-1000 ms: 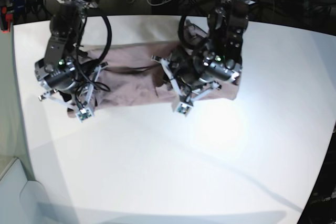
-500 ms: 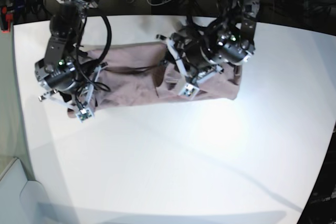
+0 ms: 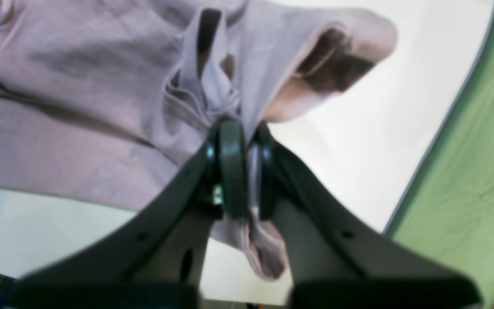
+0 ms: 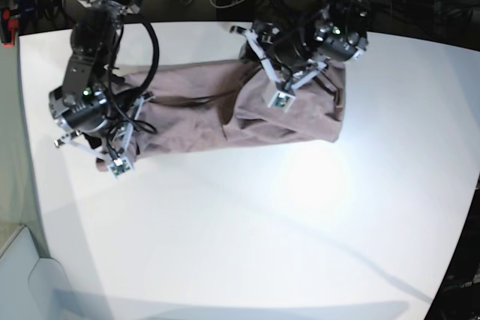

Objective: Layout the t-shirt on the table in an organized manner, then fold the t-shirt properly
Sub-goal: 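Press the folded bundle flat with the left gripper and move it away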

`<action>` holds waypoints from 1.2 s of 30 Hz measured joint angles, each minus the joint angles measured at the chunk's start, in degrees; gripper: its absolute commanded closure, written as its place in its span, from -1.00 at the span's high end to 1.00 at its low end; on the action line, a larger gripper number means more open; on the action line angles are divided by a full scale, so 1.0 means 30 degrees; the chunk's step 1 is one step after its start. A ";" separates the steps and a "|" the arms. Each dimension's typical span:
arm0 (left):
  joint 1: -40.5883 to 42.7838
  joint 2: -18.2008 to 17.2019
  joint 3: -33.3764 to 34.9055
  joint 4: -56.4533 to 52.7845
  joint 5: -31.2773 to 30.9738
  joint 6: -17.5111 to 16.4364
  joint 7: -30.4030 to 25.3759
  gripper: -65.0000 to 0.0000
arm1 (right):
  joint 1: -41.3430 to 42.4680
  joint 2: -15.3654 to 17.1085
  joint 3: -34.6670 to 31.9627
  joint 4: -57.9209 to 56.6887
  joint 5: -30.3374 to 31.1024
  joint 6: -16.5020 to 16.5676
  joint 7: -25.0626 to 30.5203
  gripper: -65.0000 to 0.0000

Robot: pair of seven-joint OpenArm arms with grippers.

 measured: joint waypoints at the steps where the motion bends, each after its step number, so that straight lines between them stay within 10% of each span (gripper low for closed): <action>1: 0.0029 -0.0146 0.0262 0.0000 -0.0036 0.0175 0.0546 -0.15 | 0.0007 0.0000 0.0000 0.0000 0.0007 0.0000 0.0000 -1.00; 8: 0.0576 -0.0423 0.0743 0.0444 -0.0109 0.0306 0.0765 -0.11 | 0.0007 0.0000 0.0000 0.0000 0.0000 0.0000 0.0000 -1.00; 24: 0.1304 -0.0357 0.0670 0.0656 -0.0095 0.5056 -0.0452 -0.11 | 0.0000 0.0000 0.0000 0.0000 0.0000 0.0000 0.0000 -1.00; 36: 0.1260 0.0707 -0.2390 0.0503 0.0058 0.5289 -0.0561 -0.10 | 0.0000 0.0000 0.0000 0.0000 0.0000 0.0000 0.0000 -1.00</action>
